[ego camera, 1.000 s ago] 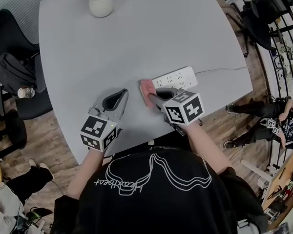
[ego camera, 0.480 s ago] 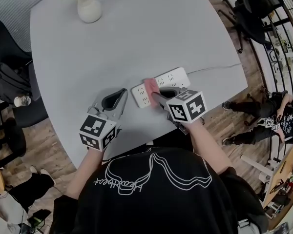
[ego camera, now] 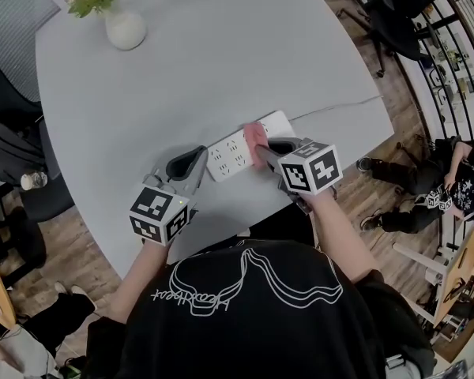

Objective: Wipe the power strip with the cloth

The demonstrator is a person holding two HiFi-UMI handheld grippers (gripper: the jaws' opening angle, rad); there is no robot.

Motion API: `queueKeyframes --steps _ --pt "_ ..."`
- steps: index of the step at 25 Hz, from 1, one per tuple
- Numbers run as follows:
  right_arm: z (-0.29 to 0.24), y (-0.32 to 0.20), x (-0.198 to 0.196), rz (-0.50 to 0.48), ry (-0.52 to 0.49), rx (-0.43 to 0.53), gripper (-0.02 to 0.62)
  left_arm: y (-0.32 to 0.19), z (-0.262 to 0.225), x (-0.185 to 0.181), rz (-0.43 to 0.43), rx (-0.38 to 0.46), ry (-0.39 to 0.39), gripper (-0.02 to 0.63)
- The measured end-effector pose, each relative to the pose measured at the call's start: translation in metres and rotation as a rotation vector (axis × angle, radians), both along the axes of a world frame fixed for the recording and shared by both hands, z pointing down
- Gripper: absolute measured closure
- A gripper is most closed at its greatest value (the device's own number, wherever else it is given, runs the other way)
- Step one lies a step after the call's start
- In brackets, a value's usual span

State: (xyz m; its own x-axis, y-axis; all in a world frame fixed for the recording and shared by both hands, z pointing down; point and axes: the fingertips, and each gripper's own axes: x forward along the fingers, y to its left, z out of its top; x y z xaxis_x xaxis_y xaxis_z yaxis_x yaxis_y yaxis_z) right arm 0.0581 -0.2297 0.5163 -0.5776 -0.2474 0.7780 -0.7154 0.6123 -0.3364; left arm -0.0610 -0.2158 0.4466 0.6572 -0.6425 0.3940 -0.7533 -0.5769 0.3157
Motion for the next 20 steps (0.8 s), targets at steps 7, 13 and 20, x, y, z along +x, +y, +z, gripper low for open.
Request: queueKeyframes --steps 7,13,20 --pt "-0.001 -0.018 0.036 0.055 0.058 0.038 0.545 -0.004 0.001 0.014 0.024 -0.007 0.004 0.593" --pt "-0.001 -0.028 0.058 0.097 0.081 0.052 0.545 -0.003 0.003 0.018 0.038 -0.012 0.003 0.592" --pt "-0.002 -0.039 0.080 0.116 0.167 0.108 0.545 0.001 0.001 0.017 0.041 -0.010 0.004 0.592"
